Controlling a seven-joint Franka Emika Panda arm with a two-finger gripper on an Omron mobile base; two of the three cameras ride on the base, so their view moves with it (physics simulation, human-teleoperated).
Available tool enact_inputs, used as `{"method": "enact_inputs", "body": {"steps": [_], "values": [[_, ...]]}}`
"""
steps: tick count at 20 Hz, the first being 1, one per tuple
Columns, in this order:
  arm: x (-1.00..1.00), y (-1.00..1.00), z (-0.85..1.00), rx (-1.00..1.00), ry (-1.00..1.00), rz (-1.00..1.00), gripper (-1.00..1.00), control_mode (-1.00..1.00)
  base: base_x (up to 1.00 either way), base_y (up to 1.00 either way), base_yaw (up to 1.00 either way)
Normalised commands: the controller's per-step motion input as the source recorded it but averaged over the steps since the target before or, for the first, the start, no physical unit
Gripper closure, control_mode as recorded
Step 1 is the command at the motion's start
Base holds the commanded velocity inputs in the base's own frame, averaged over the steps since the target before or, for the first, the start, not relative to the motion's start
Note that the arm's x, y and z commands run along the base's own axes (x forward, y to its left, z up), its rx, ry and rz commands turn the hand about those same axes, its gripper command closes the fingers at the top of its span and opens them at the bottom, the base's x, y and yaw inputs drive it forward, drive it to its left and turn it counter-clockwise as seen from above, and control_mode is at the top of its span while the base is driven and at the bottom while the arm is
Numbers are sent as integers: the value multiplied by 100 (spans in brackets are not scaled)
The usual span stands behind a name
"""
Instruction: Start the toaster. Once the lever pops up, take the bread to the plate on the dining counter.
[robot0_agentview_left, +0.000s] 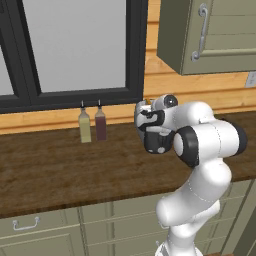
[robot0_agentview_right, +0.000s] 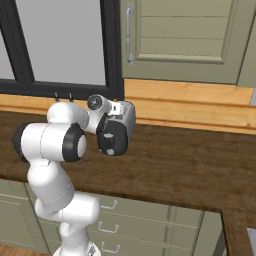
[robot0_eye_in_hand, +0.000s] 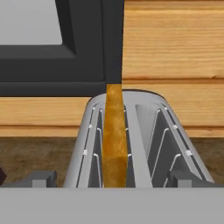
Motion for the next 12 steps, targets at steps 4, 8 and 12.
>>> {"method": "enact_inputs", "body": {"steps": [4,8,12], "values": [[15,0,-1,0,0,0,-100,-100,0,0,0],[10,0,0,0,0,0,-100,-100,0,0,0],[8,0,0,0,0,0,-100,-100,0,0,0]]}}
